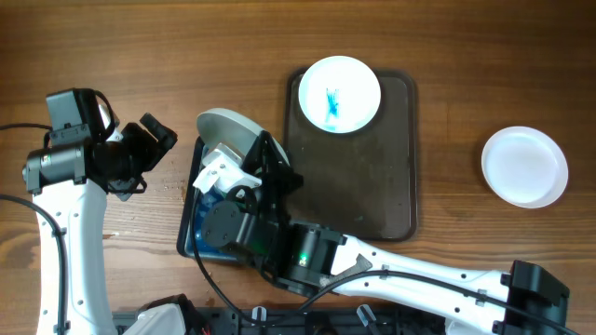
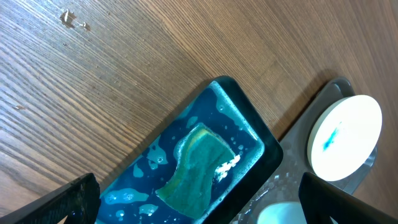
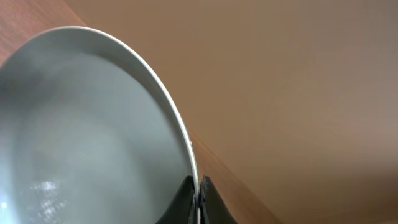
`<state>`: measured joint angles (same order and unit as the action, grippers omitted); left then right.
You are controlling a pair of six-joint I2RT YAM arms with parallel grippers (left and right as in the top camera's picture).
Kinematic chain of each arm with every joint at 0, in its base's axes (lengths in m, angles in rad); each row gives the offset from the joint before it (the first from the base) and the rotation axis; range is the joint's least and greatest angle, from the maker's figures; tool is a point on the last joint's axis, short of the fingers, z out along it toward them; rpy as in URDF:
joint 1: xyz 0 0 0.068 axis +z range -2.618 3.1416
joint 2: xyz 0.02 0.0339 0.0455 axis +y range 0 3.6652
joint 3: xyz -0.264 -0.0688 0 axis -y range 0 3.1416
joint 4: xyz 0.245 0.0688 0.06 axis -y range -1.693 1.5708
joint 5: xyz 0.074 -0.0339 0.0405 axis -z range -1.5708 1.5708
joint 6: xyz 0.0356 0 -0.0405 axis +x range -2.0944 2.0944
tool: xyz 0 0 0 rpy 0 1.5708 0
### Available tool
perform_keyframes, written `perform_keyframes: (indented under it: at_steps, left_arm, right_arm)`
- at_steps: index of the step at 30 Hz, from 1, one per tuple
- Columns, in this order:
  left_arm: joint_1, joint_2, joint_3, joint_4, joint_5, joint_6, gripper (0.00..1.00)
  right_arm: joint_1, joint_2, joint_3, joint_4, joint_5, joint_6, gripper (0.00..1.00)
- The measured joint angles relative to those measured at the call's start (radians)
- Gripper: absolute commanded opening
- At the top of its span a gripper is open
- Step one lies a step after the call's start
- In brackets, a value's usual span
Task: Clean dirty plates on tray and stack at the side
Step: 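Lift the plate with the right gripper and tip it over the basin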
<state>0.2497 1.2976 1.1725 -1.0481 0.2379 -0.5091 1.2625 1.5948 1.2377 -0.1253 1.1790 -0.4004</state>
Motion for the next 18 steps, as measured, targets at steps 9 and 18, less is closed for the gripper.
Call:
perform_keyframes:
  at_steps: [9,18]
  left_arm:
    - [0.0,0.0,0.0,0.0,0.0,0.0,1.0]
    - [0.0,0.0,0.0,0.0,0.0,0.0,1.0]
  right_arm:
    - [-0.027,0.001,0.0,0.136,0.055,-0.204,0.04]
    - [-0.049,0.0,0.008,-0.02,0.034,0.056,0.04]
